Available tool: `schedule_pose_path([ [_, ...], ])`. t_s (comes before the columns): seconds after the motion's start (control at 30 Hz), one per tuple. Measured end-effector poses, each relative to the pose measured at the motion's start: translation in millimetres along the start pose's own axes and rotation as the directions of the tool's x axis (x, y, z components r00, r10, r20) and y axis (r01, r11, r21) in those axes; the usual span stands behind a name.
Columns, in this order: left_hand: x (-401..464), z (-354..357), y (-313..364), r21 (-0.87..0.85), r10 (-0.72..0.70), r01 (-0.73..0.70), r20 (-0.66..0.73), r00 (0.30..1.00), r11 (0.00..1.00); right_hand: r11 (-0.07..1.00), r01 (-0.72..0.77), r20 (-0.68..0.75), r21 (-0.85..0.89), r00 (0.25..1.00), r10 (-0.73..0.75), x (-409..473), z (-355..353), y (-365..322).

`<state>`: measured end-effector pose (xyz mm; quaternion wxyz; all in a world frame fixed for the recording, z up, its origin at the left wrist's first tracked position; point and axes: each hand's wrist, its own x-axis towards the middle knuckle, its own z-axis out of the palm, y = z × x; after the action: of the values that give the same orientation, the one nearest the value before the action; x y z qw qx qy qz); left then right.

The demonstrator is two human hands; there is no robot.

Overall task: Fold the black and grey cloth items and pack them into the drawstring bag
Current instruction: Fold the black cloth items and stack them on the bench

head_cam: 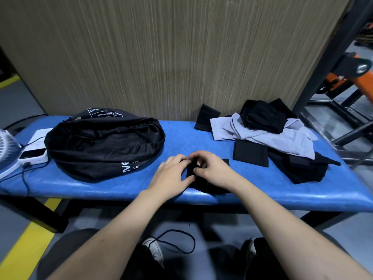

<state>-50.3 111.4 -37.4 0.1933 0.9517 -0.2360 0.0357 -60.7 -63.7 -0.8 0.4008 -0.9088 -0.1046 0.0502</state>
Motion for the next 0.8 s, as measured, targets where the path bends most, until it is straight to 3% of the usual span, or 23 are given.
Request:
schedule_pose_path([
  [0.1,-0.3,-1.5,-0.6,-0.027,-0.01,0.01,0.01,1.0,1.0,0.985,-0.059,0.031,0.161,0.998,0.055,-1.7,1.3,0.0],
  [0.27,2.3,-8.9,1.4,-0.206,-0.107,0.099,-0.027,0.994,0.974,0.957,-0.072,0.018,0.282,0.997,0.07,-7.0,-5.1,3.5],
  [0.37,-0.3,-9.0,6.0,-0.156,-0.078,0.076,-0.011,0.997,0.985,0.947,-0.043,-0.016,0.318,0.999,0.051,-10.3,-17.1,5.7],
  [0.47,-1.0,-6.9,8.3,-0.098,-0.039,0.035,-0.043,0.998,0.995,1.0,-0.006,-0.151,0.021,0.988,0.009,-15.5,-35.5,16.5],
  [0.53,-0.3,-7.2,10.2,-0.073,0.013,-0.017,-0.066,0.998,0.997,0.985,0.014,-0.147,-0.173,0.988,-0.04,-20.9,-47.5,25.6],
  [0.7,2.5,-2.6,21.7,0.018,0.179,-0.18,0.055,0.982,0.983,0.95,0.046,-0.002,-0.309,0.999,-0.049,-35.2,-60.3,45.5],
  [0.8,2.8,2.1,25.4,0.051,0.21,-0.219,0.143,0.967,0.974,0.941,0.053,0.038,-0.333,0.998,-0.043,-39.4,-59.4,55.7],
])
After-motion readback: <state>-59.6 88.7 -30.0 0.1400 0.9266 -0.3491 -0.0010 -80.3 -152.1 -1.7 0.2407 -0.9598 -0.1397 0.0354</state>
